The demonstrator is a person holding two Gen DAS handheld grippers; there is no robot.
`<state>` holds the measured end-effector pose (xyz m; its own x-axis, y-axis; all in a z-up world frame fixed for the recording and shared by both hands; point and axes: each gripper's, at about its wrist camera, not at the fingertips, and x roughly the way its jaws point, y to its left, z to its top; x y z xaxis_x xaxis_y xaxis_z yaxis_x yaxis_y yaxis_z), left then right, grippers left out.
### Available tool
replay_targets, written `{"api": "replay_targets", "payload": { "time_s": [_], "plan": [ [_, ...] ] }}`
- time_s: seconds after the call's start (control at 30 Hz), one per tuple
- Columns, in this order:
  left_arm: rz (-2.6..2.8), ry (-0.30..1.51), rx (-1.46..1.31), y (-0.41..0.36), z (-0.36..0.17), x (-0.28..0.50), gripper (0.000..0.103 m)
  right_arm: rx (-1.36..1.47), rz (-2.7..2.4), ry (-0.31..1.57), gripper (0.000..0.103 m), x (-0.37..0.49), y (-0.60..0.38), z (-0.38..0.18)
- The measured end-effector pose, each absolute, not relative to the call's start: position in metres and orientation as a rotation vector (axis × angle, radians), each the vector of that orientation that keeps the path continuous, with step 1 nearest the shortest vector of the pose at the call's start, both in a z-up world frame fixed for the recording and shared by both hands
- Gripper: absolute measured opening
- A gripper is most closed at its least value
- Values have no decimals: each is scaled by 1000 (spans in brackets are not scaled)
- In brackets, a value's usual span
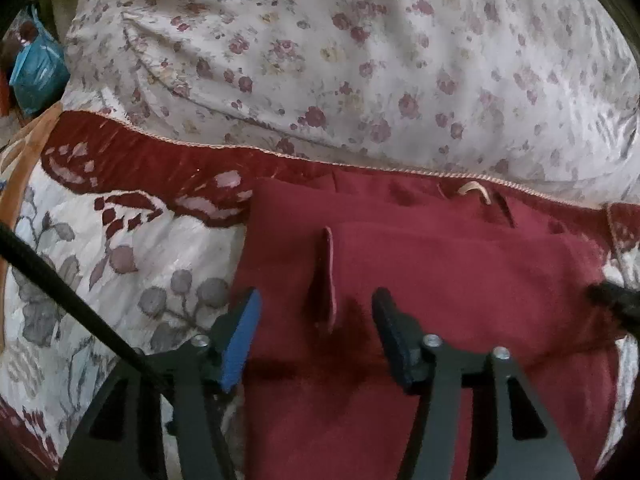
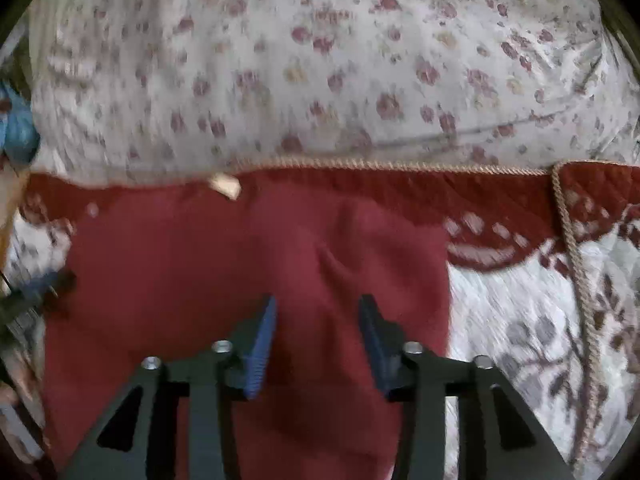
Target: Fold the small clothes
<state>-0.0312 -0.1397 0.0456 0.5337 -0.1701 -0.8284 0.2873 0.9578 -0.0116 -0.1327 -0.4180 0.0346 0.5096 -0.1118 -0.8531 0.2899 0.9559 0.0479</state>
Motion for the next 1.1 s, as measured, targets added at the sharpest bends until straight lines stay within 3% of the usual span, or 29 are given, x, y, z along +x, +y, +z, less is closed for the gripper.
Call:
{"api": "replay_targets", "payload": {
  "time_s": [0.17,0.5,0.6,0.77,0.87,1.1],
  "plan": [
    [-287,994,84,-120,58,-54,71,173,-240,1043,55,-134,-418,33],
    [-236,997,122,-71,78,-110,72,145,-270,1026,57,-185,-414,49],
    [-229,994,115,-58,83,-123,76,173,-265,1037,66,-196,-414,44],
    [-234,990,109,-46,88,-145,77,200,-226,1060,68,-213,-405,37],
    [-250,1003,96,-43,87,-156,77,230,-234,1052,76,-222,-408,35],
    [-279,1050,66,-30,74,-183,78,324,-282,1013,77,-233,-425,34]
  ]
}}
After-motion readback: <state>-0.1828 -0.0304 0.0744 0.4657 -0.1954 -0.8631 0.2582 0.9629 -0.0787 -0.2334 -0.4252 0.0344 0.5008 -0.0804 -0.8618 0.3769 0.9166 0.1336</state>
